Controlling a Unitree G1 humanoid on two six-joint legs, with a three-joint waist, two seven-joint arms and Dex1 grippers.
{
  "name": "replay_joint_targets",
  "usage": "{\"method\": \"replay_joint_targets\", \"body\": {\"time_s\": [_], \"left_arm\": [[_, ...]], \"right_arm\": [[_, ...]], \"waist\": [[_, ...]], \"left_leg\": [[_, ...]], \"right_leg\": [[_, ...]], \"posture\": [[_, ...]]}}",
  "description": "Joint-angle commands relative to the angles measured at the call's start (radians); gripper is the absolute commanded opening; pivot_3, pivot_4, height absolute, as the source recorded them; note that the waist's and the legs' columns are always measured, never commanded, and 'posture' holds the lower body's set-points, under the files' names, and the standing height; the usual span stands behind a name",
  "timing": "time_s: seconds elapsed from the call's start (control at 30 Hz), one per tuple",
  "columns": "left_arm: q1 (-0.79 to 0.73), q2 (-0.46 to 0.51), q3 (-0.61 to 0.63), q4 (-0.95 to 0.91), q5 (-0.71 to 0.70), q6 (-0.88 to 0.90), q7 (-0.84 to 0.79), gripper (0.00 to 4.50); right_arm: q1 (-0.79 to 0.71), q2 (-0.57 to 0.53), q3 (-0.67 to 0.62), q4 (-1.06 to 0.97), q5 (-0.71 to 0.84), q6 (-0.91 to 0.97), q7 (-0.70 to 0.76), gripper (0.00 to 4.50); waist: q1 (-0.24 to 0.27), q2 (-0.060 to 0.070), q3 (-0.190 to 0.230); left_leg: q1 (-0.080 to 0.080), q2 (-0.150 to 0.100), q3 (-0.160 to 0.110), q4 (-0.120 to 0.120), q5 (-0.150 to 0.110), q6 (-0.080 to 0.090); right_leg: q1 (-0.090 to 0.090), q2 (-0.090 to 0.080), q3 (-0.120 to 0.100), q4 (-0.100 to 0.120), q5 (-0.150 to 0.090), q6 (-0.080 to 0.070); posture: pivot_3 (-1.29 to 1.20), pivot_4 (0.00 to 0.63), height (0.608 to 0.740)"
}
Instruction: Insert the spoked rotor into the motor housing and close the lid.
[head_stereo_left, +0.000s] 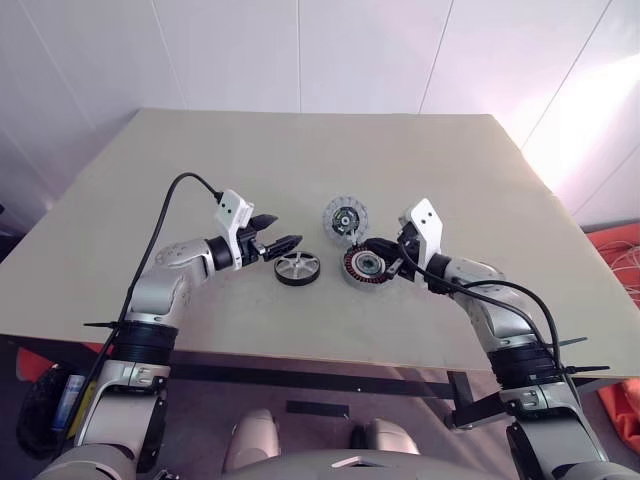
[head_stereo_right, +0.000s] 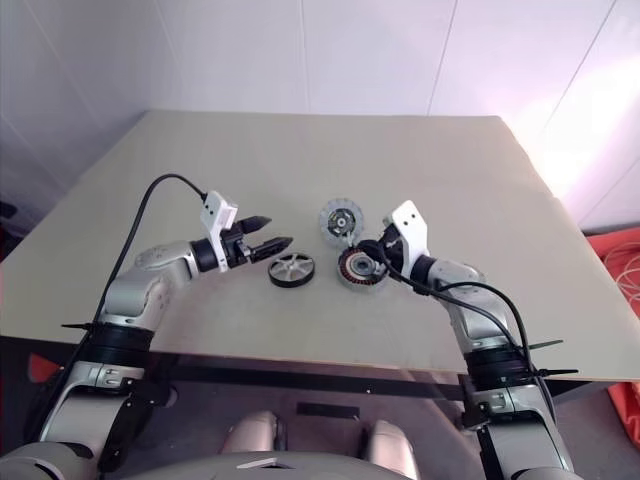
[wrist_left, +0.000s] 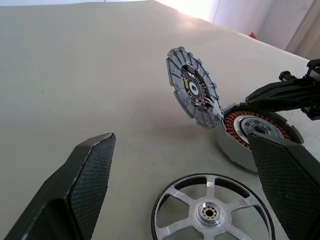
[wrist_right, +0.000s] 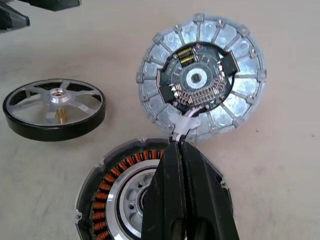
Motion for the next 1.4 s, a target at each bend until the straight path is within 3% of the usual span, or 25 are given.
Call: {"method": "replay_joint_targets", "body": {"time_s": [0.03,0.3,0.77,1.07,1.4], "left_arm": [[-0.011,0.012,0.013,-0.027,-0.003,-0.015,-0.001,4.5],[-0.013,0.02,0.016,-0.025,-0.002,-0.016,0.002,4.5],[-0.017,0.015,0.014,-0.015,-0.001,-0.021,0.006,4.5],[-0.014,0.022,0.018,-0.02,-0.002,-0.021,0.006,4.5],[-0.018,0.026,0.025,-0.007,-0.002,-0.024,0.007,4.5]], "right_arm": [[-0.007,0.018,0.01,0.021,-0.008,-0.037,-0.002,0.03],[-0.011,0.033,0.01,0.086,-0.046,-0.07,-0.039,0.03],[-0.024,0.021,-0.008,-0.106,0.024,-0.023,-0.008,0.03],[0.057,0.06,0.045,0.024,-0.033,-0.06,-0.028,0.03],[-0.029,0.018,-0.042,-0.07,0.022,-0.041,-0.029,0.03]], "waist": [[0.0,0.0,0.0],[-0.001,0.0,0.0],[-0.001,0.0,0.0],[-0.002,-0.001,0.0],[-0.001,0.0,0.0]], "left_leg": [[0.0,0.0,0.0,0.0,0.0,0.0],[0.001,0.0,0.0,0.0,0.0,0.0],[0.0,0.0,0.0,0.0,0.0,0.0],[0.001,0.0,0.0,0.0,0.0,0.0],[0.001,0.0,0.0,0.0,0.0,-0.001]], "right_leg": [[0.0,0.0,0.0,0.0,0.0,0.0],[0.001,0.0,0.0,0.0,0.0,0.0],[0.0,0.0,0.0,0.0,0.0,0.0],[0.001,0.0,0.0,0.0,0.0,0.0],[0.001,0.0,0.0,0.0,0.0,0.0]], "posture": [[0.0,0.0,0.74],[0.0,0.0,0.74],[0.0,0.0,0.74],[0.0,0.0,0.74],[0.0,0.0,0.74]]}}
